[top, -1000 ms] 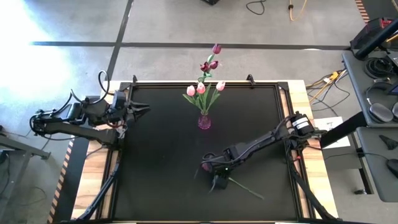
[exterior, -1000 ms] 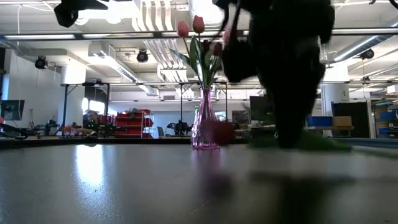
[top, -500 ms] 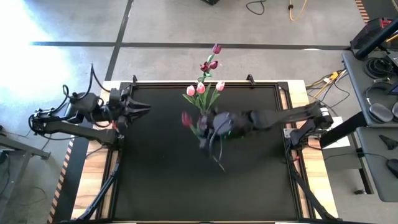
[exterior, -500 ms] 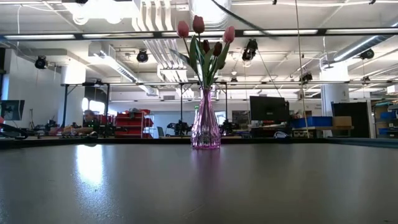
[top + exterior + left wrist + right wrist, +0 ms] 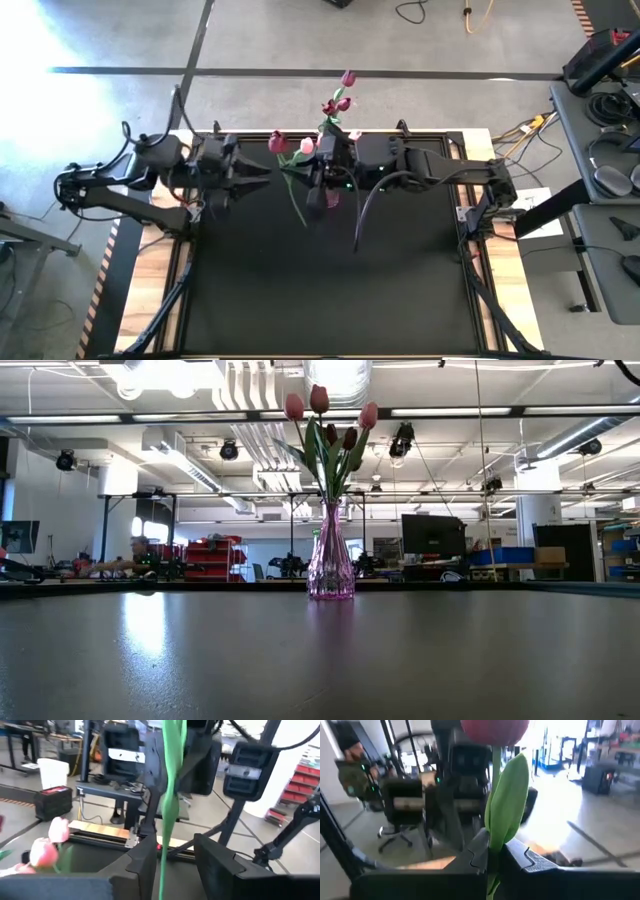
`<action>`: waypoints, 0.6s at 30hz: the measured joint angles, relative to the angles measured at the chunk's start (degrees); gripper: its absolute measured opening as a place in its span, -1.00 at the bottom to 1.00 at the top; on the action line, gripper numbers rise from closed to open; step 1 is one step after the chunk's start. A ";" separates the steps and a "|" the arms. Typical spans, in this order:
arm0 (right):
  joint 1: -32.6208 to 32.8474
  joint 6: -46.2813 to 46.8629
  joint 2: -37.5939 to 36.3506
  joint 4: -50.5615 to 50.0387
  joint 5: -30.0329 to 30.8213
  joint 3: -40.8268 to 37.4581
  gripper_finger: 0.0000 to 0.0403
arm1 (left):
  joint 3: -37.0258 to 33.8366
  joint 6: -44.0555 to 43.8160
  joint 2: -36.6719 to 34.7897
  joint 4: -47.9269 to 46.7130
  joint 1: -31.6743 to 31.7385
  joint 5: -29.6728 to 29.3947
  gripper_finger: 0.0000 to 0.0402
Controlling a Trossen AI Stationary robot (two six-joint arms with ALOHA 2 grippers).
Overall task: Sort flowers into vase by color
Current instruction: Put the red tulip into the green vase
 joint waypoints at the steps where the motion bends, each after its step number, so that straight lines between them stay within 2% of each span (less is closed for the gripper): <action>1: 0.00 -0.24 0.19 0.82 0.00 0.52 -0.91 | 0.97 0.29 1.07 -0.24 0.02 0.59 -0.41; 9: -0.04 -2.08 0.87 4.49 -1.30 1.00 -0.91 | 6.15 3.52 5.86 -0.90 0.52 1.12 -0.40; 11: -0.04 -2.56 0.87 5.10 -1.31 1.00 -0.91 | 6.63 3.50 6.36 -0.73 0.98 3.20 -0.43; 14: -0.02 -2.93 0.87 6.08 -1.35 1.00 -0.91 | 7.38 2.97 7.61 -0.43 1.83 5.37 -0.51; 18: -0.04 -3.01 0.87 6.10 -1.31 1.00 -0.91 | 7.95 3.11 8.64 -0.11 2.88 5.46 -0.70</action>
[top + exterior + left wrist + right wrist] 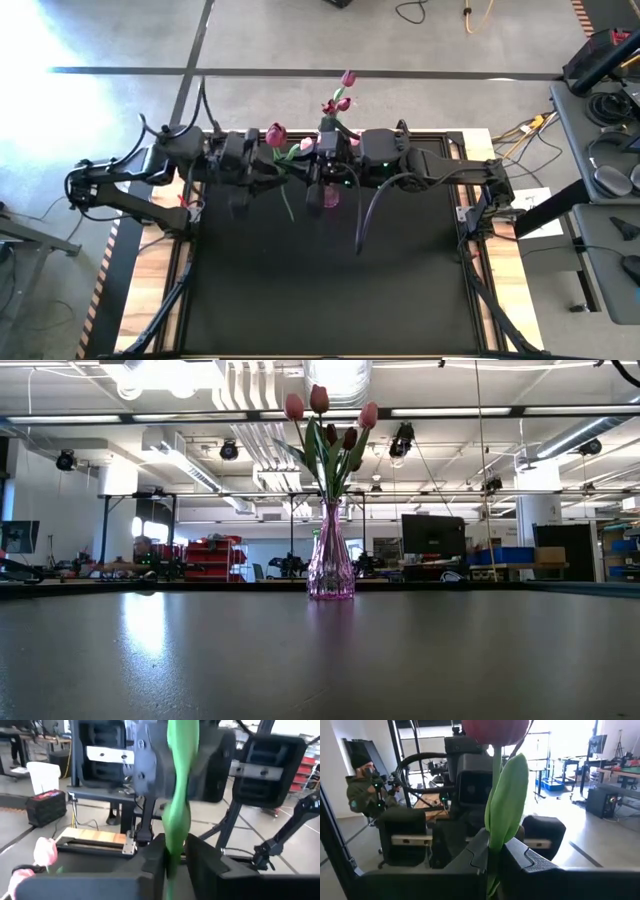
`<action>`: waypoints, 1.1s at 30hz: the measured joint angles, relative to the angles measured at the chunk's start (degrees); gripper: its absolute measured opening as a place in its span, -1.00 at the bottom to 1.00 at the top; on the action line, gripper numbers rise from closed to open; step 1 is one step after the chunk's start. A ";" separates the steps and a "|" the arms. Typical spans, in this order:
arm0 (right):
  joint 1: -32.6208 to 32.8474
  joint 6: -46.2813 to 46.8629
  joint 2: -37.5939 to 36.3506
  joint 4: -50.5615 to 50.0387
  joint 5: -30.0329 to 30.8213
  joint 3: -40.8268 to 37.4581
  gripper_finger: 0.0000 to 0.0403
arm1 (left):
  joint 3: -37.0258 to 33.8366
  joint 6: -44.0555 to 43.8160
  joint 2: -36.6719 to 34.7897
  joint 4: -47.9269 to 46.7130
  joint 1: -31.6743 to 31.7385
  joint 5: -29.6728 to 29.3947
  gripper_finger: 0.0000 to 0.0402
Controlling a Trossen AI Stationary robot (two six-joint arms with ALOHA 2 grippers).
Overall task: Sort flowers into vase by color
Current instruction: Put the red tulip into the green vase
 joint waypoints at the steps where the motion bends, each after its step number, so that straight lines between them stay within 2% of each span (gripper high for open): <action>1: 0.00 0.00 0.00 -0.01 0.02 0.00 -0.91 | 0.16 0.15 0.00 0.29 0.29 0.03 -0.77; 4: -0.02 -0.02 0.00 0.05 0.57 0.00 -0.88 | 0.37 0.76 -0.48 0.65 1.54 0.26 -0.95; 6: -0.17 -0.06 -0.02 -0.31 0.70 0.00 -0.81 | 0.35 0.71 -0.89 0.26 2.54 0.37 -0.96; 11: -0.44 -0.45 -0.32 -0.88 0.94 -0.02 -0.44 | -0.11 1.40 -2.77 -0.27 5.59 -0.60 -0.98; 15: -0.48 -1.48 -1.20 -2.95 3.50 0.70 -0.11 | -2.06 2.82 -4.62 -0.30 9.49 -1.05 -0.99; 20: -0.48 -3.72 -2.01 -8.85 7.28 4.07 0.09 | -8.00 4.48 -7.20 3.63 19.49 -0.27 -0.99; 22: -0.48 -4.34 -2.37 -11.17 9.26 5.50 0.10 | -10.55 4.78 -7.25 6.97 25.53 2.73 -1.00; 26: -0.48 -5.75 -2.47 -15.00 12.42 8.34 0.00 | -15.71 2.34 -4.05 19.68 37.67 15.54 -1.00; 29: -0.46 -6.71 -2.47 -16.01 14.05 9.31 -0.15 | -19.33 -0.19 0.78 30.61 44.41 22.82 -1.00; 33: -0.46 -7.44 -2.47 -15.97 14.72 9.86 -0.46 | -20.77 -1.73 8.53 42.61 49.85 28.81 -1.00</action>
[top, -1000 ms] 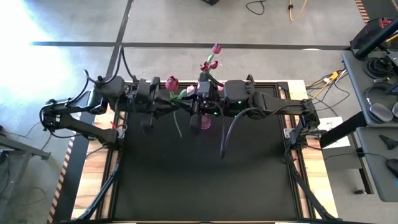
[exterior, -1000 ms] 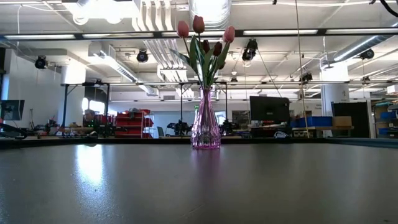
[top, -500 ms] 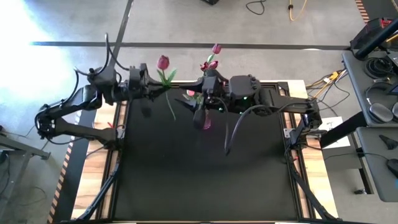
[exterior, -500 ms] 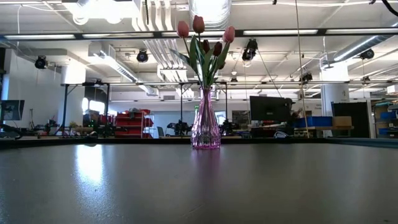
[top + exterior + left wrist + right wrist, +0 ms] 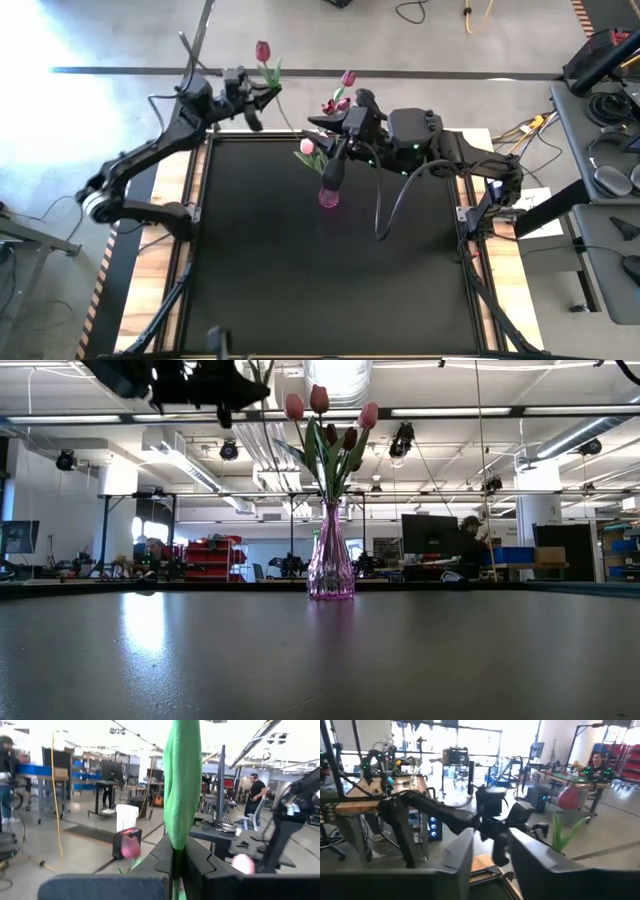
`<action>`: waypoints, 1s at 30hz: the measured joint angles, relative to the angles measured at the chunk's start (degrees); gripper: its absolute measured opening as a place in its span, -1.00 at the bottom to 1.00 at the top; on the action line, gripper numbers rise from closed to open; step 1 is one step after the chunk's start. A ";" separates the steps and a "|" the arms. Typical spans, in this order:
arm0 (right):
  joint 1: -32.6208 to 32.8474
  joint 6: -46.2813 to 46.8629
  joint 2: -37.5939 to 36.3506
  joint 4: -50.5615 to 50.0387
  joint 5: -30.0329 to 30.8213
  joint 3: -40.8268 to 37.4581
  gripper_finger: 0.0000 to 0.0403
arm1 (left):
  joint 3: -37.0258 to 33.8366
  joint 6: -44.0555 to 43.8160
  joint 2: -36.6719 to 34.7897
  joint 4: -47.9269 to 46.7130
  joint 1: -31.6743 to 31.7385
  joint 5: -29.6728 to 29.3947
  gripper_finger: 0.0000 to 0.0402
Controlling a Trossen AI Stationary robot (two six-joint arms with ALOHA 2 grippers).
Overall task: Sort flowers into vase by color
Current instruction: Put the red tulip into the green vase
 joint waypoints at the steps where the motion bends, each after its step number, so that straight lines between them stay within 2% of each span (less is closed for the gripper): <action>1: 0.00 -0.32 0.00 0.00 0.67 0.03 -0.55 | 0.00 -0.08 2.02 2.69 0.57 0.96 -1.00; 6: -0.10 -1.68 0.00 0.00 4.73 0.02 -0.91 | 2.35 -0.37 11.90 8.39 1.30 2.84 -1.00; 11: -0.42 -3.03 0.00 0.25 6.33 0.02 -0.94 | 8.32 0.10 19.77 12.01 1.39 4.13 -1.00; 19: -1.05 -3.49 0.00 0.40 8.32 0.02 -0.94 | 17.79 -1.31 28.50 11.64 2.07 7.83 -1.00; 30: -1.05 -4.91 0.02 0.42 10.02 0.02 -0.94 | 17.27 0.31 32.59 11.22 2.67 8.05 -1.00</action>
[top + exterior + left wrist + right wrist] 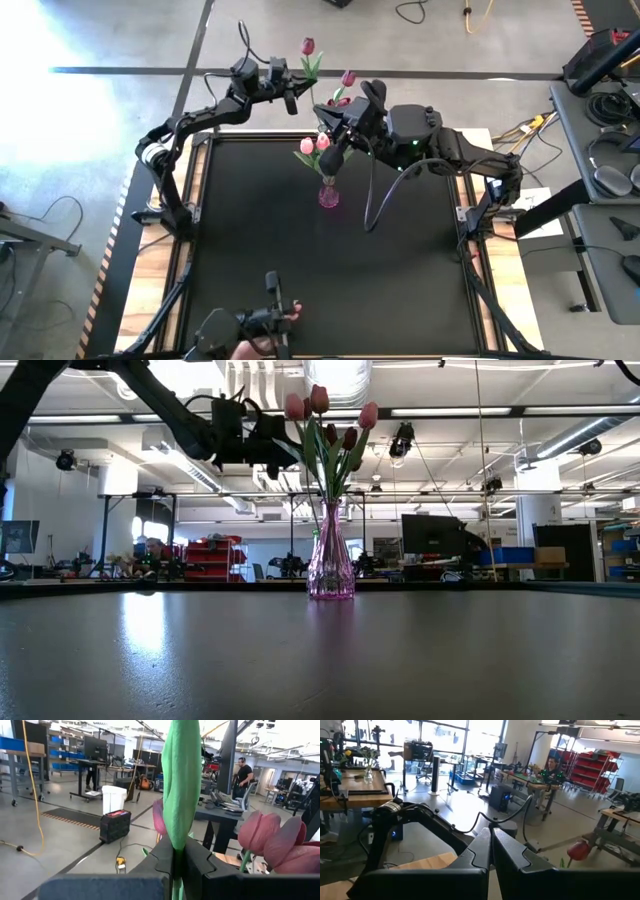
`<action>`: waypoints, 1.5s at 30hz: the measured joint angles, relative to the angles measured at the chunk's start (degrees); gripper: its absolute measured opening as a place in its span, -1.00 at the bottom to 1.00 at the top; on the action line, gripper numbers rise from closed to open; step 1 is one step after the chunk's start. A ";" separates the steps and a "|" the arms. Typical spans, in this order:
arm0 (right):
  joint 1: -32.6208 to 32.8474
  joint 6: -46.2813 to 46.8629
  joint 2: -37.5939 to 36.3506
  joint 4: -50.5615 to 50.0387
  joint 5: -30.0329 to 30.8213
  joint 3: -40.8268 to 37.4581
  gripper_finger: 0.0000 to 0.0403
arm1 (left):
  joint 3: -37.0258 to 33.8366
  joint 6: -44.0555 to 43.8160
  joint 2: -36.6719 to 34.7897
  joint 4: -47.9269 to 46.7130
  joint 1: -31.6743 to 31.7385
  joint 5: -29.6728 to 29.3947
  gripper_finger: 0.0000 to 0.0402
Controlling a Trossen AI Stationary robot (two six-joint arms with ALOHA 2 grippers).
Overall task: Sort flowers into vase by color
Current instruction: Put the red tulip into the green vase
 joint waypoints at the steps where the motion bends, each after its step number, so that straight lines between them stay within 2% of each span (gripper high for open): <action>1: 0.00 -0.07 0.00 0.01 0.00 0.00 -0.94 | 0.00 0.04 0.14 0.00 0.02 -0.03 -1.00; 11: -0.09 -0.09 0.02 0.00 0.00 0.00 -0.94 | -0.04 2.97 1.31 -3.09 0.11 -0.66 -0.94; 17: -0.09 -0.28 0.02 -0.03 -0.04 0.00 -0.94 | -0.04 3.27 1.17 -4.09 0.11 0.63 -0.64; 23: -0.09 -0.78 0.02 -0.05 -0.09 0.00 -0.94 | -0.04 5.19 0.60 -10.22 0.08 0.72 -0.31; 27: -0.09 -0.77 0.02 -0.07 -0.12 0.00 -0.94 | -0.07 7.52 0.30 -13.46 0.02 0.71 -0.22; 29: -0.09 -0.72 0.02 -0.09 -0.15 0.00 -0.94 | -0.07 7.60 0.23 -13.66 0.02 0.71 -0.26; 31: -0.09 -0.71 0.02 -0.09 -0.17 0.00 -0.94 | -0.07 7.86 0.21 -13.48 0.02 0.71 -0.39; 36: -0.09 -0.71 0.02 -0.09 -0.17 0.00 -0.94 | -0.07 11.48 0.18 -13.58 -0.17 0.36 -0.91; 45: -0.09 -1.47 0.02 -0.09 -0.22 0.00 -0.94 | -2.02 15.05 0.10 -14.55 -0.72 -1.49 -1.00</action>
